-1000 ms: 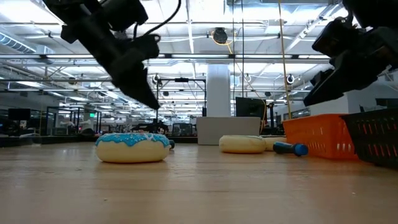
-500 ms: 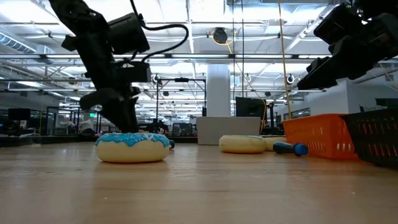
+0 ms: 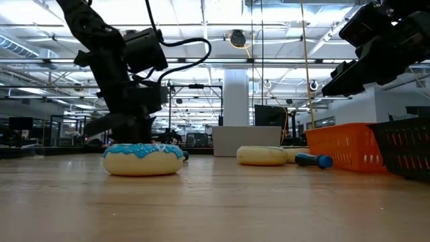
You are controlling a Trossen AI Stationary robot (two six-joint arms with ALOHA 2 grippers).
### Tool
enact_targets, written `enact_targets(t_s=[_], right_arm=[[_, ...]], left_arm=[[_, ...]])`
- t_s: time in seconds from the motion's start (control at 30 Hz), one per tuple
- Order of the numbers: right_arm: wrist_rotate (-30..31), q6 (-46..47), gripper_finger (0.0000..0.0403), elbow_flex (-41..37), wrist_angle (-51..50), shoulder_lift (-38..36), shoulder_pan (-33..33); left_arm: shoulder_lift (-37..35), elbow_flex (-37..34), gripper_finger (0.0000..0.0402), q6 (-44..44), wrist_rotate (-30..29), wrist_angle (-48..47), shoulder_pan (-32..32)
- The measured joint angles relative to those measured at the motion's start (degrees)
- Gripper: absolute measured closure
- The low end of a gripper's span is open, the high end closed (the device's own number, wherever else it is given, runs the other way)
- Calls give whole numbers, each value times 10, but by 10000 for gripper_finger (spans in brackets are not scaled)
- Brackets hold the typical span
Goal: Pick & Place Food Item
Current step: Put the brown food coloring bottle into the orange bin
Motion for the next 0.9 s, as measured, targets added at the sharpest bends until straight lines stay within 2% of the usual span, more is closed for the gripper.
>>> enact_targets(t_s=[0.3, 0.37, 0.5, 0.67, 0.8, 0.9], right_arm=[[1, 0, 234, 0, 3, 0, 0], [1, 0, 234, 0, 3, 0, 0], [2, 0, 234, 0, 6, 0, 0], [5, -2, 234, 0, 65, 0, 0], [56, -8, 234, 0, 127, 2, -3], [92, -8, 234, 0, 163, 11, -17]], left_arm=[[1, 0, 273, -87, 48, -5, 21], [1, 0, 286, -95, 48, -8, 21], [0, 1, 338, -105, 29, -11, 20], [-21, 28, 348, -99, -19, -31, 7], [-46, 90, 348, -59, -104, -13, -30], [-45, 136, 340, 7, -164, -17, -64]])
